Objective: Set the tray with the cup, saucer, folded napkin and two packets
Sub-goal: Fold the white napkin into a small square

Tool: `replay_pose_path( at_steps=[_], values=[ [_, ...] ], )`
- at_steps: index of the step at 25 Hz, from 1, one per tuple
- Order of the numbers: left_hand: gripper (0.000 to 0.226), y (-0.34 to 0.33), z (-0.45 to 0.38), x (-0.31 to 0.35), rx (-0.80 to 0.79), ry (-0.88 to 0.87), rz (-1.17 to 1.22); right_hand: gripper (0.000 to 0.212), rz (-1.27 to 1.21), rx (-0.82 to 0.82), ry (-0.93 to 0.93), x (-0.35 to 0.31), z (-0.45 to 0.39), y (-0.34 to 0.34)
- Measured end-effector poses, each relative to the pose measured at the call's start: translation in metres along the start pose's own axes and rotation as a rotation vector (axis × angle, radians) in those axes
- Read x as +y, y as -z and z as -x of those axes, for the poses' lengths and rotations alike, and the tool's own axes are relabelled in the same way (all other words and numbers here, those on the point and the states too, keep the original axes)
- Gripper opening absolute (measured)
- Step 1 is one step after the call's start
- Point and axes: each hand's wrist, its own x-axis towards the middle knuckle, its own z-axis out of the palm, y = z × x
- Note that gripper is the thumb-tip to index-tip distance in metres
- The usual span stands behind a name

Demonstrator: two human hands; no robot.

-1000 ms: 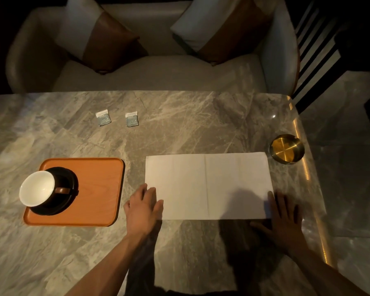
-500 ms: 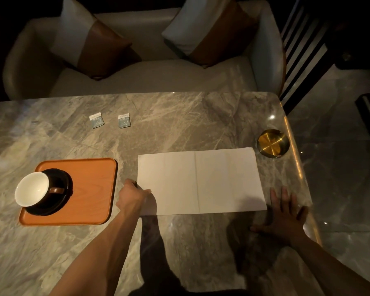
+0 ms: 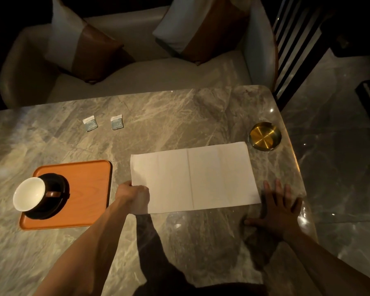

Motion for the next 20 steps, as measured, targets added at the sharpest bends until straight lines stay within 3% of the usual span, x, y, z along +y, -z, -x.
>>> replay_pose_path(
  at_steps=[12, 20],
  values=[
    [0.008, 0.016, 0.060, 0.038, -0.097, -0.391, 0.055, 0.147, -0.059, -0.006, 0.010, 0.003, -0.002, -0.003],
    [0.017, -0.013, 0.114, 0.076, -0.259, -0.539, 0.164, 0.147, -0.019, -0.001, -0.012, 0.003, -0.005, -0.001]
  ],
)
